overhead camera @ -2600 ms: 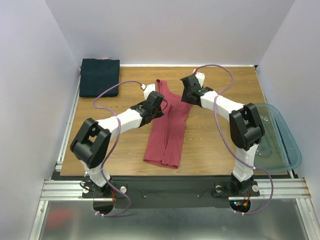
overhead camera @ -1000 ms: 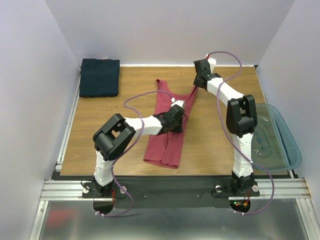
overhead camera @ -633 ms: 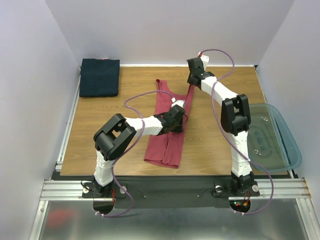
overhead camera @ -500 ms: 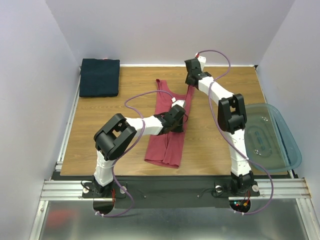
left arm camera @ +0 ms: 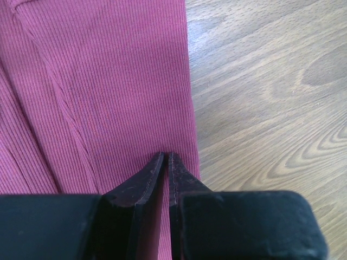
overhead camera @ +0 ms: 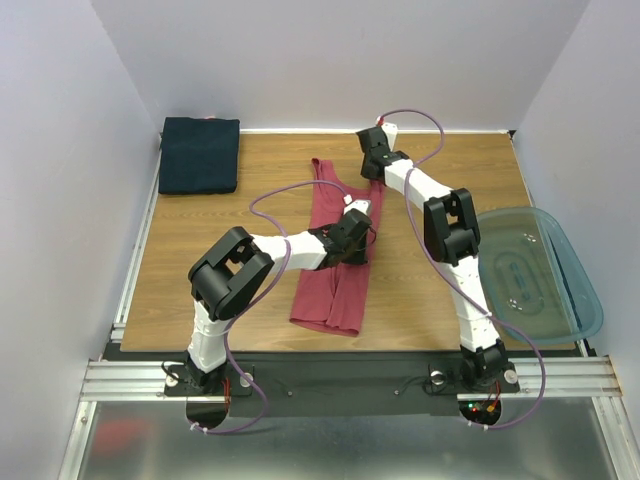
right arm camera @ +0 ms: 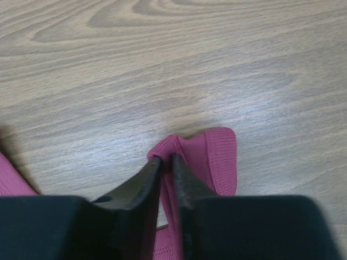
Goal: Fold and stack the tank tops
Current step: Fold the tank top
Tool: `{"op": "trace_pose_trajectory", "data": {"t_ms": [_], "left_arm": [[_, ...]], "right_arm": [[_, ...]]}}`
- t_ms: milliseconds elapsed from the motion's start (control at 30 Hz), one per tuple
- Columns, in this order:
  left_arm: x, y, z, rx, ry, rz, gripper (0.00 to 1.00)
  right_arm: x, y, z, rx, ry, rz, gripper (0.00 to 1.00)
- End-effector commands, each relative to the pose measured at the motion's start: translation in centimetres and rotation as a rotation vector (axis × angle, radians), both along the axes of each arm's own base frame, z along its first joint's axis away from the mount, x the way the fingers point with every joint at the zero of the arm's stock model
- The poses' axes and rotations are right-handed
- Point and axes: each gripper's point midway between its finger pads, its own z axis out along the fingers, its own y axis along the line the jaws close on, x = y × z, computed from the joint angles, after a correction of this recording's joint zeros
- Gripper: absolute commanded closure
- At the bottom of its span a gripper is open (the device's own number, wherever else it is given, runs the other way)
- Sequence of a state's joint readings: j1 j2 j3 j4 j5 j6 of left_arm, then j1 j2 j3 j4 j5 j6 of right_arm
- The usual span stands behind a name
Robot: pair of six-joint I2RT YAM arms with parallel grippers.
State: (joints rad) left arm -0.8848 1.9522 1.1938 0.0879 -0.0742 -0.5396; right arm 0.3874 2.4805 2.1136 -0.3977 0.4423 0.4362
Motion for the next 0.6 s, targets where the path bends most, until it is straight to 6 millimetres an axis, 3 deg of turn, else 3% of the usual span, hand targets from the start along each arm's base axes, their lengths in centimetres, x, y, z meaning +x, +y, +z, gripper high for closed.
{"op": "trace_pose_trajectory", "data": {"t_ms": [0, 67, 167, 433, 567], "left_arm": [[0.0, -1.2, 1.8, -0.024, -0.016, -0.026, 0.80], [0.1, -1.3, 2.6, -0.034, -0.025, -0.025, 0.79], [0.4, -1.4, 4.9, -0.064, -0.056, -0.024, 0.75], [1.4, -1.5, 11.3, -0.163, -0.131, -0.012, 0.71], [2.9, -0.1, 14.6, -0.206, -0.174, 0.044, 0.71]], "right_arm": [[0.9, -0.1, 2.1, -0.007, -0.051, -0.012, 0.73], [0.9, -0.2, 3.2, -0.004, -0.068, -0.017, 0.61], [1.0, -0.3, 5.4, 0.005, -0.104, -0.024, 0.53], [1.4, 0.6, 10.1, 0.062, -0.176, 0.008, 0.42], [1.1, 0.9, 11.3, 0.089, -0.188, 0.026, 0.33]]}}
